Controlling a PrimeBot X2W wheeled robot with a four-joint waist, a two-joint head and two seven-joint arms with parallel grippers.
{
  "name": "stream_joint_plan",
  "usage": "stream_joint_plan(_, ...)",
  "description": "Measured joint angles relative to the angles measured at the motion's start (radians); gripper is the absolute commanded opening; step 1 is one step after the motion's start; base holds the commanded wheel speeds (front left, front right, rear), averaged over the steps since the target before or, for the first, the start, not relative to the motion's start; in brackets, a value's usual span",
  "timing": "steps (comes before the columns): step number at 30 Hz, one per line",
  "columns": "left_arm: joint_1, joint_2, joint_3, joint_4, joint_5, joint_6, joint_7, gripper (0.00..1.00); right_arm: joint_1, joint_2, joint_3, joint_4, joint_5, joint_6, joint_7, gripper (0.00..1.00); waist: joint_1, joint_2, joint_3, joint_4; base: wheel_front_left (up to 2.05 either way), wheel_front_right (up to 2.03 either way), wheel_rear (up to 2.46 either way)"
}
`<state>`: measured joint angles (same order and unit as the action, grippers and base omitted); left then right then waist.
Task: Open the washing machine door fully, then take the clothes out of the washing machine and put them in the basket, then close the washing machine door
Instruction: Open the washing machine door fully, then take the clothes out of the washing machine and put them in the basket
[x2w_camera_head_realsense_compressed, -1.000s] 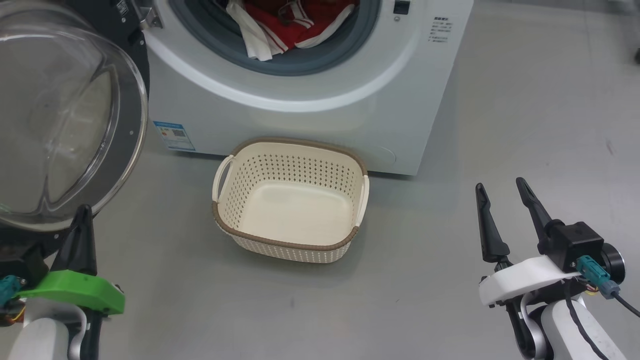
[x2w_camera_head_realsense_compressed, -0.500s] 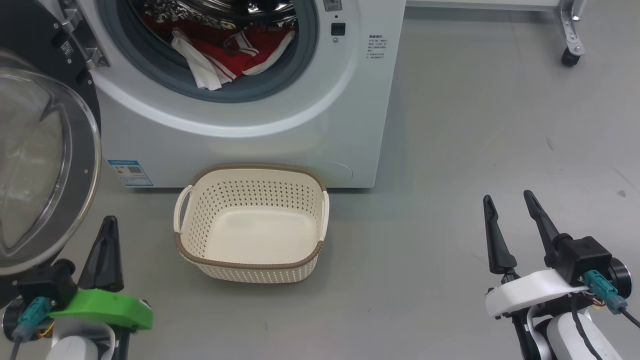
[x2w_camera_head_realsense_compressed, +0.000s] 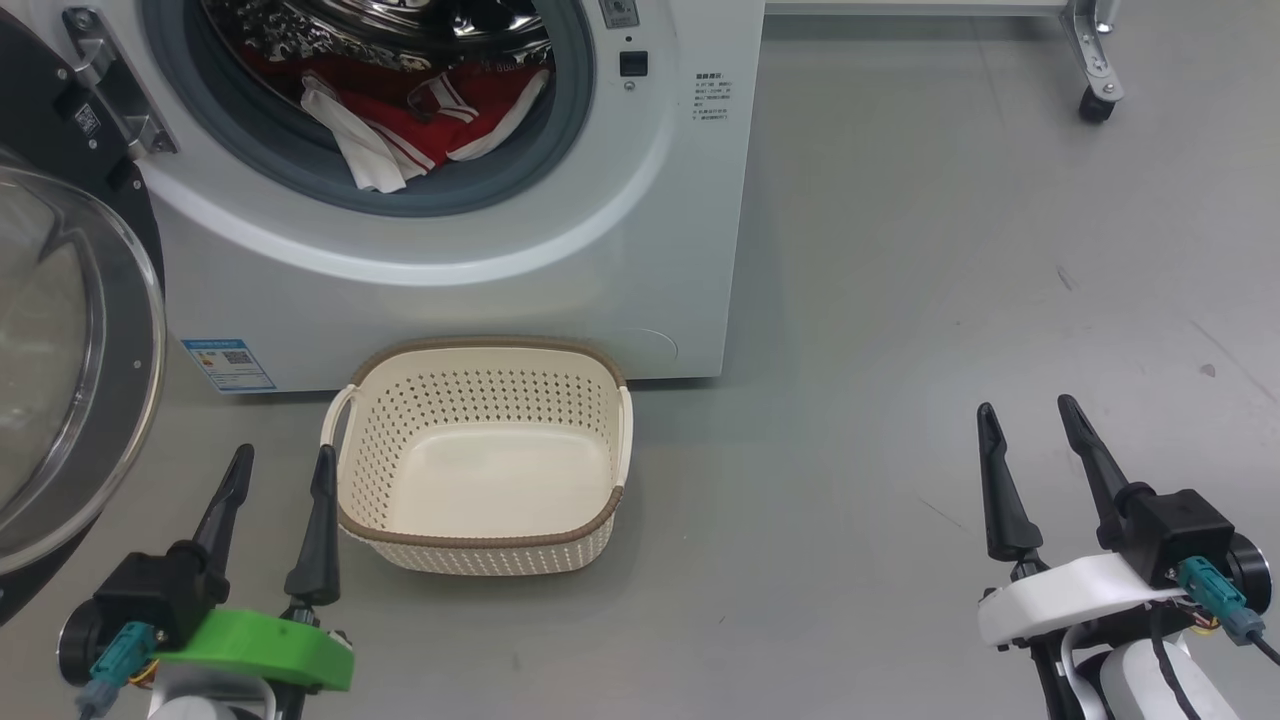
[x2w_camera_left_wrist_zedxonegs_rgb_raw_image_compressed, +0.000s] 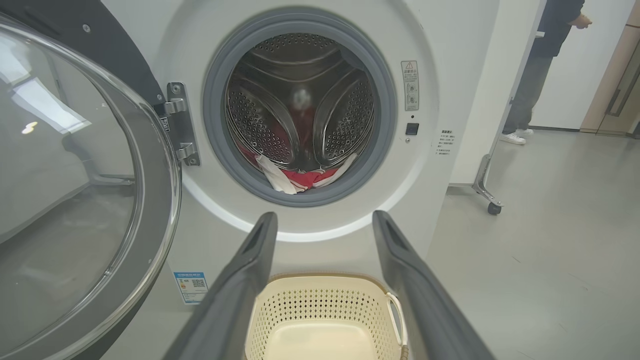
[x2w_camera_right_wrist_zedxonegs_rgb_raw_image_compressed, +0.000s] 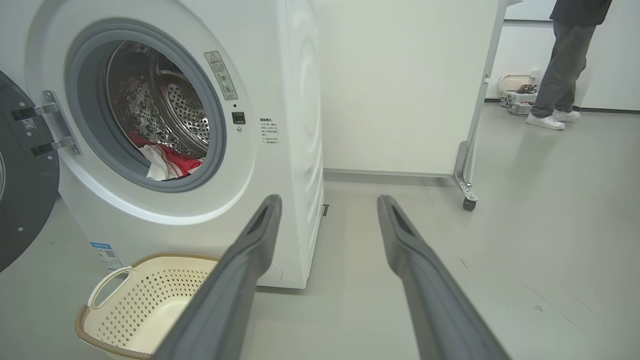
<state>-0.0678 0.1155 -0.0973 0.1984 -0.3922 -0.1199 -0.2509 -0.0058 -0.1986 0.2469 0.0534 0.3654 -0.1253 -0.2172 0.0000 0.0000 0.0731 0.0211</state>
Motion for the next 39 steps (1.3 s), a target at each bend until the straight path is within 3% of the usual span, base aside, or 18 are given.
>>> stream_joint_plan(39, 0.052, -0.019, 0.015, -0.089, 0.01, -0.001, 0.0, 1.0, 0.013, 0.0, -0.004, -0.002, 0.001, 0.0, -0.01, 1.0, 0.0, 0.0, 0.0, 0.002, 0.0, 0.0, 0.0)
